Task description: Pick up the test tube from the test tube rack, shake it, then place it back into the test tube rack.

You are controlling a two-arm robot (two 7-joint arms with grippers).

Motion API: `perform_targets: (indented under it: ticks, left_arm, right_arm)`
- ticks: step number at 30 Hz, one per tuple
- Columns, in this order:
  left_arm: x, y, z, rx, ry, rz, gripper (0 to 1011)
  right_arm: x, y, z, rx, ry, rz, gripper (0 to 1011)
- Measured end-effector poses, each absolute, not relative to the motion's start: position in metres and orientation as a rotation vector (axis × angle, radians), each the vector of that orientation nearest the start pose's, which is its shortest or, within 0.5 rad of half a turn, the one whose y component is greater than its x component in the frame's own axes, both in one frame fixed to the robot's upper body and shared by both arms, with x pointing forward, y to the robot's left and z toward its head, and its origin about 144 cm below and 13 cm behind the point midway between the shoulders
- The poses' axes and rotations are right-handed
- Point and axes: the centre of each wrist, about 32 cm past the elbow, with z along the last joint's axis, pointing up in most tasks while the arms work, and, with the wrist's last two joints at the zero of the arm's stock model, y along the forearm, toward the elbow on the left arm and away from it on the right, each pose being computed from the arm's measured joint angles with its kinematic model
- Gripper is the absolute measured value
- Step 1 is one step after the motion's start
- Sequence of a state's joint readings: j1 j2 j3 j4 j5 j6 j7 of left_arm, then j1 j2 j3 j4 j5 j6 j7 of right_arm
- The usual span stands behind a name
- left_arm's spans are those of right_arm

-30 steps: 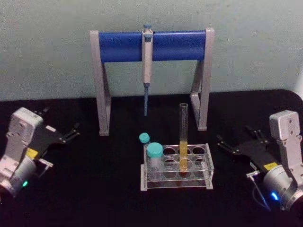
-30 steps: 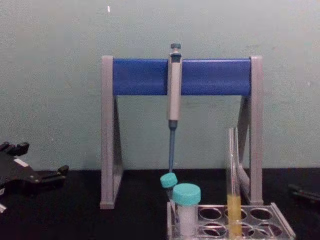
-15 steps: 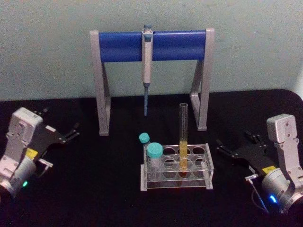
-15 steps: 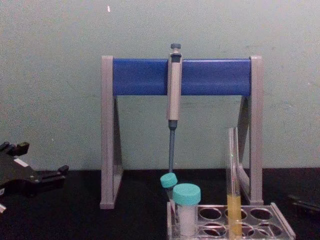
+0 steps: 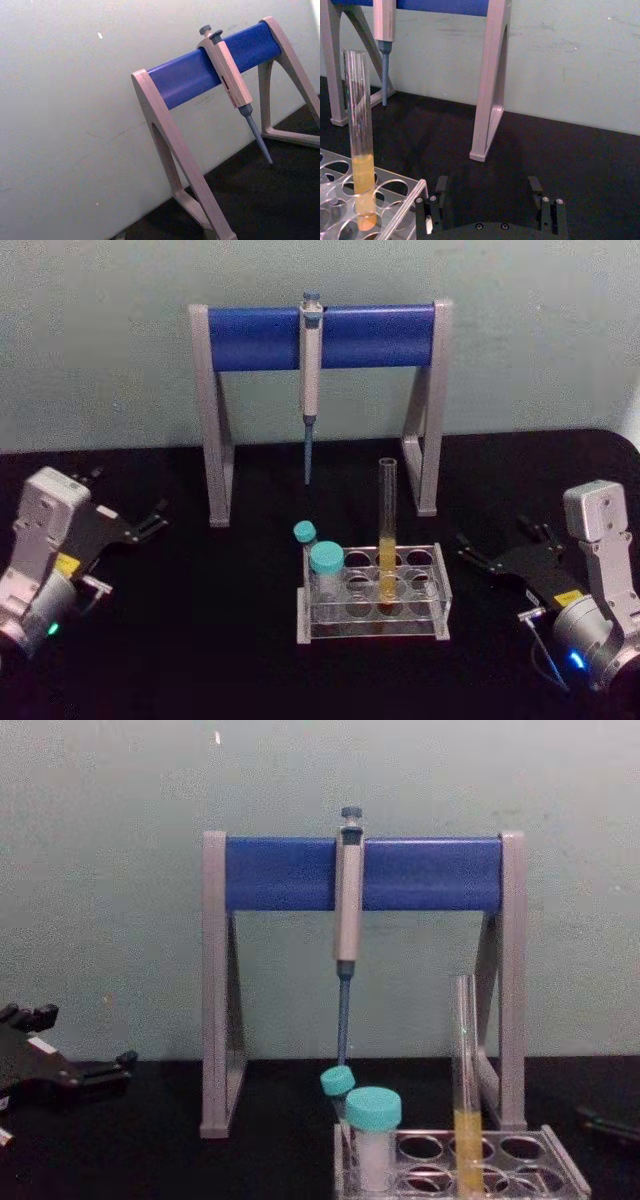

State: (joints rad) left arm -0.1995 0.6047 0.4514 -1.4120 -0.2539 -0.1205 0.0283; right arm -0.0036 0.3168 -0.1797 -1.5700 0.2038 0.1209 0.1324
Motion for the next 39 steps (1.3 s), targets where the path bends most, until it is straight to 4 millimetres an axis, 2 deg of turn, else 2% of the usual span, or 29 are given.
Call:
perform_targets:
  ticks: [39]
  left_arm:
    - [0.4886, 0.3097, 1.1398, 0.304, -0.285, 1.248, 1010]
  right_arm:
    - [0.4528, -0.2648, 1.1363, -0.217, 0.050, -1.266, 1000]
